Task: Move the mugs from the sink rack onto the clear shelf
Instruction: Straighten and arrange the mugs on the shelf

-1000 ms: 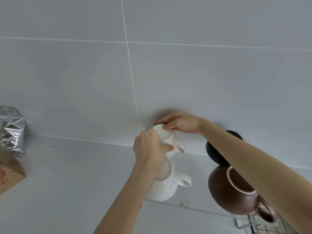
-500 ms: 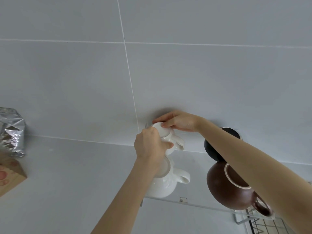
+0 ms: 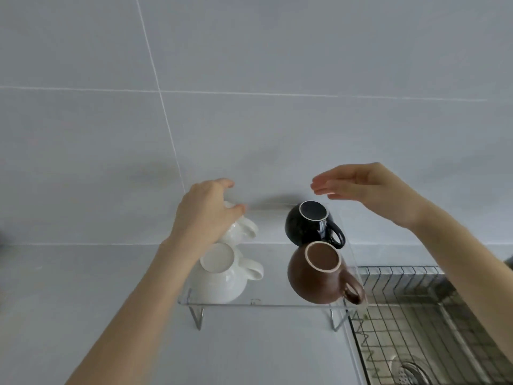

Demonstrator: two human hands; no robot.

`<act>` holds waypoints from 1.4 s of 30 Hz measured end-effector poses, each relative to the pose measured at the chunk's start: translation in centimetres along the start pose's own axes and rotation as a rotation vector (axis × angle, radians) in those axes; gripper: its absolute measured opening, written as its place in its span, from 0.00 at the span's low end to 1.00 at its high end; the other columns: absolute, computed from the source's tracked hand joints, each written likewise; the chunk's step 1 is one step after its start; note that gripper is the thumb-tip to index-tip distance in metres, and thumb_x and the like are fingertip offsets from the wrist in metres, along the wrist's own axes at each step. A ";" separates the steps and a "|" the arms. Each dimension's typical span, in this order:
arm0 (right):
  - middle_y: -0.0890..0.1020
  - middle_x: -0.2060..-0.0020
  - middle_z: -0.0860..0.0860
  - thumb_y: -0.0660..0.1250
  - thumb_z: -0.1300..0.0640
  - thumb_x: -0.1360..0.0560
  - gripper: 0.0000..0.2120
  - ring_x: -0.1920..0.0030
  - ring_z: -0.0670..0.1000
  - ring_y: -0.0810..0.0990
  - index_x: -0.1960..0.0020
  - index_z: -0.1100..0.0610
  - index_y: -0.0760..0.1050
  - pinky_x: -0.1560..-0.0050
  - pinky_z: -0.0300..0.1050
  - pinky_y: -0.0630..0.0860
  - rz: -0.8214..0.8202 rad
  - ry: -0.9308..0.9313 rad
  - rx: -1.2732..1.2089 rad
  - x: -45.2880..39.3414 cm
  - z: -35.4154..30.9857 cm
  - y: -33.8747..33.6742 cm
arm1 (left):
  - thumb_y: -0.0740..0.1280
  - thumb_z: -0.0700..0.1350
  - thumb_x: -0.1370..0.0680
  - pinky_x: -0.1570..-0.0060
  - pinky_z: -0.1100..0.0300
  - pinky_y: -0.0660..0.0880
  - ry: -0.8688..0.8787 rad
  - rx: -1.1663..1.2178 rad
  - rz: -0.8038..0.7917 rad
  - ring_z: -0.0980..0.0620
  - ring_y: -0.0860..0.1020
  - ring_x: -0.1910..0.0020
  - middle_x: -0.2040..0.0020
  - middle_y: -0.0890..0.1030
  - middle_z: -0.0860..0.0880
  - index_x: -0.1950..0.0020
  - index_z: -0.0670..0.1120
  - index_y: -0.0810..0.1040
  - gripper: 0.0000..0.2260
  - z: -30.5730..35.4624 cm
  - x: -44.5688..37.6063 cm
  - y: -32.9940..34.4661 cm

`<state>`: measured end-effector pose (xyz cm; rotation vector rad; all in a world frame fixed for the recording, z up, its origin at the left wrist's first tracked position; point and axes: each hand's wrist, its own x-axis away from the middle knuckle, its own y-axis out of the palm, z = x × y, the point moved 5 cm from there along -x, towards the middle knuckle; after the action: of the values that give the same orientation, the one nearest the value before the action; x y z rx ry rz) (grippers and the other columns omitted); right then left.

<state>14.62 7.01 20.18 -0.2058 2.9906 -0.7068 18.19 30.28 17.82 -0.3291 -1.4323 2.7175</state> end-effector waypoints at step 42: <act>0.83 0.56 0.51 0.65 0.65 0.27 0.09 0.62 0.28 0.78 0.47 0.61 0.79 0.57 0.19 0.70 0.189 0.120 0.235 8.5 12.9 1.3 | 0.74 0.59 0.43 0.48 0.51 0.76 0.022 0.206 -0.200 0.48 0.80 0.50 0.51 0.84 0.49 0.46 0.51 0.78 0.28 4.6 6.9 12.8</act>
<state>7.20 1.21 7.86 0.1341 2.9472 -1.0698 11.16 20.24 8.74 -0.1927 -1.1003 2.6564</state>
